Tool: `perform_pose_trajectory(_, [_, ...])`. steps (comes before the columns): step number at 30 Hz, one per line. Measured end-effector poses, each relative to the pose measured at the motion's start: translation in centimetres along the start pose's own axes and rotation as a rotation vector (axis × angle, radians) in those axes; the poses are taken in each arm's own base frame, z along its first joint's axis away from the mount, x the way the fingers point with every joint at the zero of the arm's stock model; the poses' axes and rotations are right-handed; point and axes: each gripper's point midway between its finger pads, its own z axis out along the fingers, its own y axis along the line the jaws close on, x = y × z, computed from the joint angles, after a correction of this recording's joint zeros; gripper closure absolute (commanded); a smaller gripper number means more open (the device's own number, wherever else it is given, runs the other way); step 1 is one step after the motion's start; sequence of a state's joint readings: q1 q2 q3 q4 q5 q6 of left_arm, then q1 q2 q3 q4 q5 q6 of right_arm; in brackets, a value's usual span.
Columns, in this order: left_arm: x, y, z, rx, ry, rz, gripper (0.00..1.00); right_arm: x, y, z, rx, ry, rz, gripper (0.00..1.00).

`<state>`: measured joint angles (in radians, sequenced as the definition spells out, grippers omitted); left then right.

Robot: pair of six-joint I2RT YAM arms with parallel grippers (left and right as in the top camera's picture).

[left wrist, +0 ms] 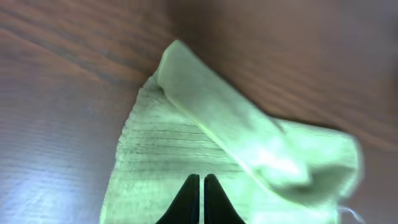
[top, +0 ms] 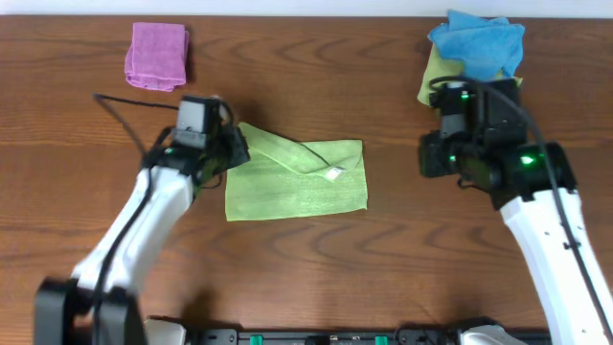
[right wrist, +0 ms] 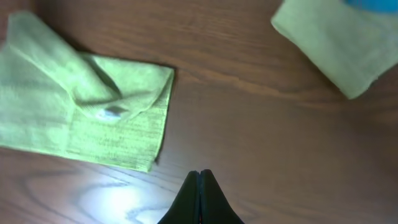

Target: Fold the cloth

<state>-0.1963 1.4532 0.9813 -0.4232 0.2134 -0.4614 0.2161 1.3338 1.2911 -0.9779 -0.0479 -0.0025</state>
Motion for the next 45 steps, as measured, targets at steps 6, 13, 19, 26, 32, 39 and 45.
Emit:
perform_pose_trajectory(6, [3.4,3.4,-5.4,-0.169,0.054,-0.01,0.94,0.8,4.2,7.2,-0.013,0.137,-0.315,0.99])
perform_pose_trajectory(13, [4.3,7.5,-6.2,-0.278,0.075,-0.103,0.94,3.5,9.9,12.8,-0.014,0.237,-0.574,0.99])
perform_pose_trajectory(19, [4.4,9.5,-6.9,-0.288,0.07,-0.18,0.94,5.4,13.8,12.0,-0.025,0.251,-0.73,0.58])
perform_pose_trajectory(26, [3.3,11.4,-7.4,-0.271,0.047,-0.257,0.94,5.8,16.2,11.4,0.008,0.213,-0.836,0.26])
perform_pose_trajectory(32, [1.8,13.4,-8.2,-0.212,0.005,-0.335,0.94,5.7,15.8,11.5,0.034,0.212,-0.837,0.24])
perform_pose_trajectory(39, [-0.3,14.7,-9.0,-0.158,-0.074,-0.359,0.94,7.1,16.3,11.6,0.034,0.232,-0.89,0.31])
perform_pose_trajectory(45, [-0.9,14.2,-9.1,-0.101,-0.09,-0.342,0.94,7.2,16.7,12.7,0.049,0.22,-0.911,0.38])
